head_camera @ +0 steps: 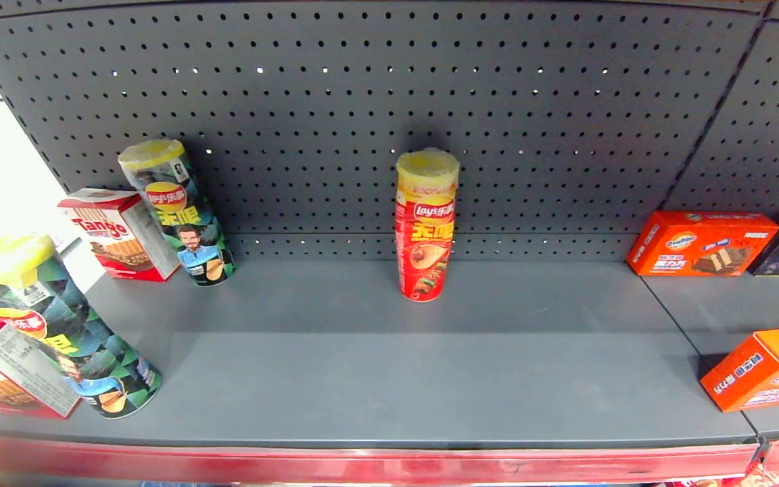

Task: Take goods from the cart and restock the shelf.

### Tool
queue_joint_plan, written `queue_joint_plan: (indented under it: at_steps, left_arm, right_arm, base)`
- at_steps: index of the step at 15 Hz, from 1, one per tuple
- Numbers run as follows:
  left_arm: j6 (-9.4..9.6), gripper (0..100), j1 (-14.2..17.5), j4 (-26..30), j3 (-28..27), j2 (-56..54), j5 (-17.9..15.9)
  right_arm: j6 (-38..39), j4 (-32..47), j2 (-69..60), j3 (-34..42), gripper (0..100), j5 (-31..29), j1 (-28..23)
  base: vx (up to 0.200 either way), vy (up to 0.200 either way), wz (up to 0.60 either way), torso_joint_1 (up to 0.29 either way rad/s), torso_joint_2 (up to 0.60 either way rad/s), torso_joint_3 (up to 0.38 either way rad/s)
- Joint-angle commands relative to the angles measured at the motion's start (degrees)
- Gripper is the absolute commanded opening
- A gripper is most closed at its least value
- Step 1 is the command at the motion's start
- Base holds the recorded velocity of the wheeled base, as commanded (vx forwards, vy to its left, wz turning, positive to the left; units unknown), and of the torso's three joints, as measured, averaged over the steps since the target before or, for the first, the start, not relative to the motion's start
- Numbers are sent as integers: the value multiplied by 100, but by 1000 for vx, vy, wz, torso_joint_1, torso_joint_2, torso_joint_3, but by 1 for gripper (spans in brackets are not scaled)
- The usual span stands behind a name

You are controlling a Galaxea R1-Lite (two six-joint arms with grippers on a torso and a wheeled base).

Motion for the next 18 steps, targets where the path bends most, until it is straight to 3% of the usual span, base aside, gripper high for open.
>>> queue_joint_plan:
  at_steps: [1,13,18]
  left_arm:
    - [2,100,1,-1,0,6,0]
    - [2,100,1,-1,0,6,0]
    - [11,100,1,-1,0,-3,-26]
  right_arm:
    - [2,5,8,0,100,-11,0]
    - [-15,5,8,0,100,-2,0]
    - [2,-4,8,0,100,-11,0]
  base:
    - [0,0,600,2,2,7]
    - [0,0,600,3,1,1]
    - [0,0,0,0,0,0]
